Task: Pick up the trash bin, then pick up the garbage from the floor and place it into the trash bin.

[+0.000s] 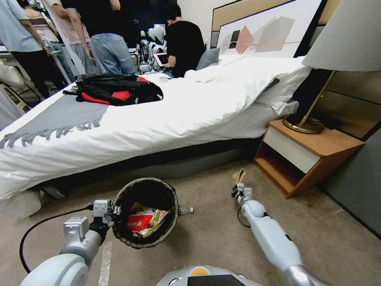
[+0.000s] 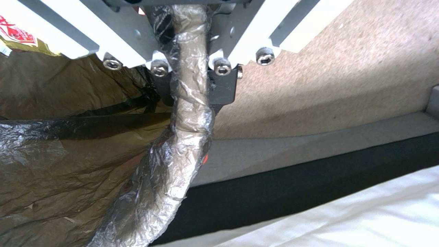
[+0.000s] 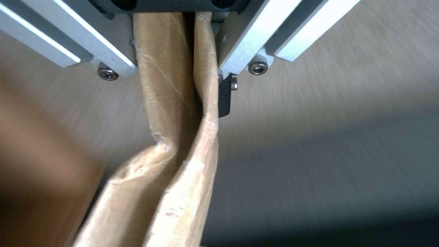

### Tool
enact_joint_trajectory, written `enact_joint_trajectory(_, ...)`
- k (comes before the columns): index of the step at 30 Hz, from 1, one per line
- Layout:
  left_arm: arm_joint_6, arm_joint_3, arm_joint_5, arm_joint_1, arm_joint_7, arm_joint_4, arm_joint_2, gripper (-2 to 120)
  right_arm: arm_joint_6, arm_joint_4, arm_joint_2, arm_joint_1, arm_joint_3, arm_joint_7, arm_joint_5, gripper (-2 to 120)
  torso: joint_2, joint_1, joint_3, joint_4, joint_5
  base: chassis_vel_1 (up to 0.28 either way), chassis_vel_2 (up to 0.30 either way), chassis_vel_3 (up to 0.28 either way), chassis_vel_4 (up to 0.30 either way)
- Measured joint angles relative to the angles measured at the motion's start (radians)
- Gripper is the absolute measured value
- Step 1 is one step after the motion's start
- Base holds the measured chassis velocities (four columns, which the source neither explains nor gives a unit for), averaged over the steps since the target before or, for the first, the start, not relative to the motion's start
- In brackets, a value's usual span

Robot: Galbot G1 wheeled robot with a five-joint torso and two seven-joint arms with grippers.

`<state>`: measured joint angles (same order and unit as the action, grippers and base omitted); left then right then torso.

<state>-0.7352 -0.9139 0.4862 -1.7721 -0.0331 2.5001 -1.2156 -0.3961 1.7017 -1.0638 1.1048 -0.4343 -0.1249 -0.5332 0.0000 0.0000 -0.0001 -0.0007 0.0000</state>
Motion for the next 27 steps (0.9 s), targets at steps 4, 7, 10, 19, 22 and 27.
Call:
enact_joint_trajectory(4,0.0,0.006,0.001,0.005,0.0,0.0,0.001,1,-0.024,0.16,0.06,0.047,-0.034,-0.007,-0.042,3,0.0,0.0,0.0,0.0005,-0.0003,0.0,0.0,0.0,0.0)
enact_joint_trajectory(7,0.0,0.013,0.001,0.012,0.0,0.0,0.001,1,-0.042,0.293,0.101,0.075,-0.049,-0.021,-0.078,3,0.0,0.0,0.0,0.0006,0.0003,0.0,0.0,0.0,0.0)
enact_joint_trajectory(10,0.0,0.016,0.001,0.014,-0.001,0.0,0.0,1,-0.065,0.431,0.135,0.089,-0.047,-0.041,-0.129,3,0.0,0.0,0.0,0.0008,-0.0002,0.0,0.0,0.0,0.0)
enact_joint_trajectory(19,0.0,0.015,0.001,0.006,-0.005,0.0,0.001,1,-0.099,0.662,0.195,0.071,0.078,-0.062,-0.227,3,0.0,0.0,0.0,0.0007,-0.0001,0.0,0.0,0.0,0.0)
enact_joint_trajectory(22,0.0,0.013,0.0,0.001,-0.007,0.0,0.002,1,-0.111,0.705,0.201,0.04,0.135,-0.054,-0.258,3,0.0,0.0,0.0,0.0008,-0.0003,0.0,0.0,0.0,0.0)
enact_joint_trajectory(27,0.0,0.011,-0.005,-0.003,-0.008,0.0,0.007,1,-0.132,0.742,0.202,-0.016,0.225,-0.009,-0.291,3,0.0,0.0,0.0,0.0006,-0.0002,0.0,0.0,0.0,0.0)
